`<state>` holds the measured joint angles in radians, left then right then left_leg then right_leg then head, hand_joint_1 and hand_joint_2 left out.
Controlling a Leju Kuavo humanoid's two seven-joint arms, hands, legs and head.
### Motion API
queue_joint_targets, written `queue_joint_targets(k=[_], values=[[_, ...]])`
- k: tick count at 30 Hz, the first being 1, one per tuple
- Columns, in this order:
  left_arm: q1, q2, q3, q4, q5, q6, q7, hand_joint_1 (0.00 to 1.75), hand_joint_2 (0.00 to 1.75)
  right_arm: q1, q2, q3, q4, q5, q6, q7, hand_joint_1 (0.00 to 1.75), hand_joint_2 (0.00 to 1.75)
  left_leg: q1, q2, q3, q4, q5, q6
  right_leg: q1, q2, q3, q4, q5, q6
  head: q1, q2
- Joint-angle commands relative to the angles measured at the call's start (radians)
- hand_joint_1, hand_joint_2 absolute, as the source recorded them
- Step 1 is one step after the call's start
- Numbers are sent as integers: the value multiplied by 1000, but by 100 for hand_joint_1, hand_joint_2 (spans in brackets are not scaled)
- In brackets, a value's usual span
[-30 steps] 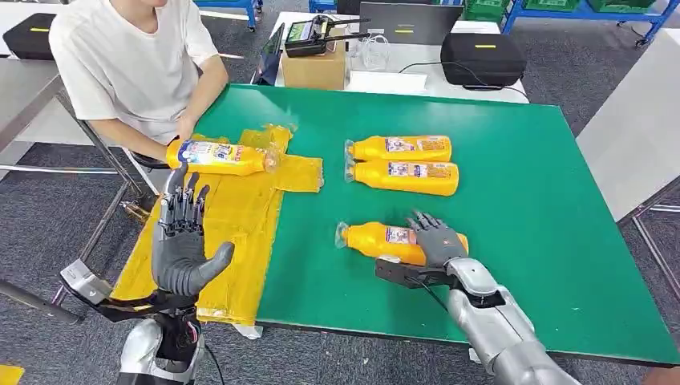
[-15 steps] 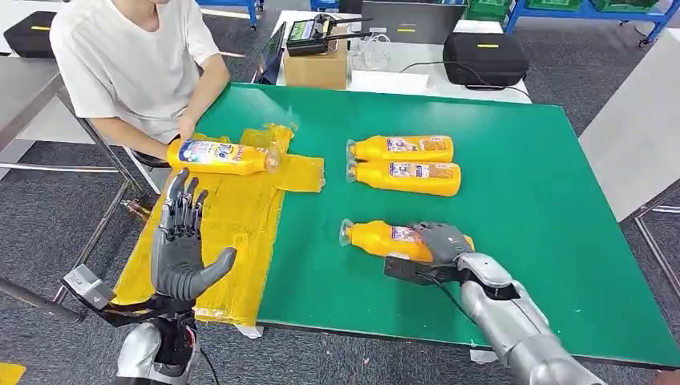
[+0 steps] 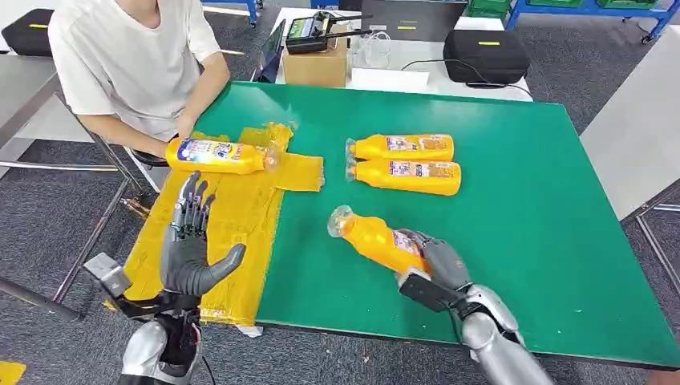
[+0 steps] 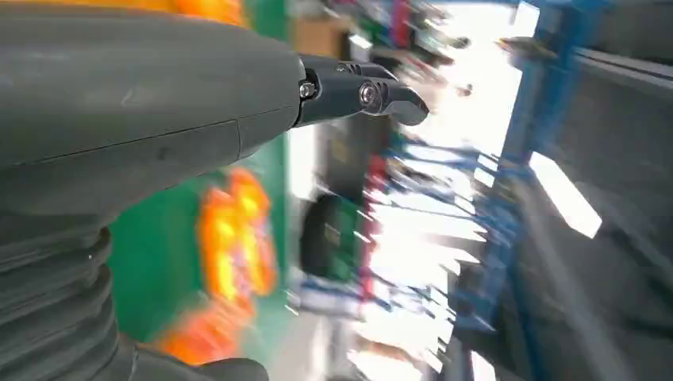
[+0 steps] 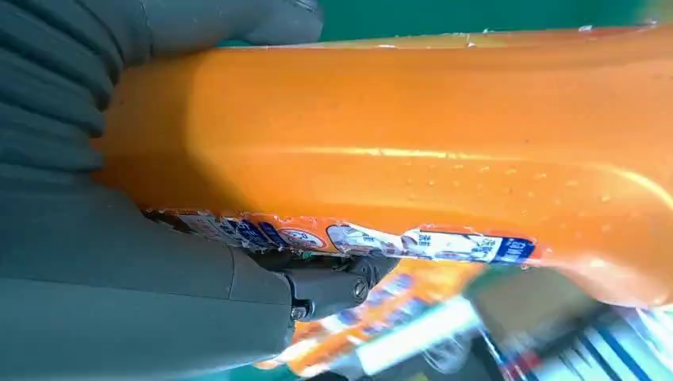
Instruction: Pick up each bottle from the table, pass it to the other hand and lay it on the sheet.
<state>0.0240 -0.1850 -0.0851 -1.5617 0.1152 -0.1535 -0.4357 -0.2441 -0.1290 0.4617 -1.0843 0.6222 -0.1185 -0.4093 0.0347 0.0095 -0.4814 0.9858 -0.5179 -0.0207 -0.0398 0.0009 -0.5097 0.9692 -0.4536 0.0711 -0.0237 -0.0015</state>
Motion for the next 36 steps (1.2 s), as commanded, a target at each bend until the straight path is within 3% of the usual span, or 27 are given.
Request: queue_joint_targets(k=[1, 6, 11, 18, 25, 36], values=[[-73, 2, -100, 193, -5, 54, 33, 0, 175, 48, 92, -106, -222, -52, -58, -60, 175, 175, 0, -1, -2, -2, 1, 4, 1, 0, -2, -2, 1, -5, 0, 0], [-123, 44, -237, 325, -134, 50, 95, 0, 175, -7, 132, -74, -217, -82, -19, -91, 175, 175, -2, -2, -2, -2, 1, 4, -1, -1, -2, -2, 0, -5, 0, 0], [-147, 47, -279, 354, -229, 81, 75, 0, 175, -43, 164, -33, -166, -89, 0, -113, 175, 175, -2, 0, -3, -3, 2, 3, 0, 0, -3, -3, 1, -6, 0, 0], [-158, 29, -285, 314, -178, 38, 53, 0, 175, -113, 242, 44, -8, -125, 46, -131, 175, 175, -1, 1, -3, -2, 1, 3, 0, 2, -4, -2, 1, -5, 0, 0], [-161, -7, -264, 310, 7, -6, 72, 0, 175, -141, 305, 145, 58, -113, -5, -157, 175, 175, -1, 1, -4, -1, 0, 2, 0, 1, -5, -1, 0, -3, 0, 0], [-179, -8, -291, 306, 107, -23, 85, 0, 175, -150, 316, 229, 97, -78, -72, -156, 175, 175, -1, 0, -5, -2, 1, 4, 1, 0, -5, -3, 1, -5, 0, 0]])
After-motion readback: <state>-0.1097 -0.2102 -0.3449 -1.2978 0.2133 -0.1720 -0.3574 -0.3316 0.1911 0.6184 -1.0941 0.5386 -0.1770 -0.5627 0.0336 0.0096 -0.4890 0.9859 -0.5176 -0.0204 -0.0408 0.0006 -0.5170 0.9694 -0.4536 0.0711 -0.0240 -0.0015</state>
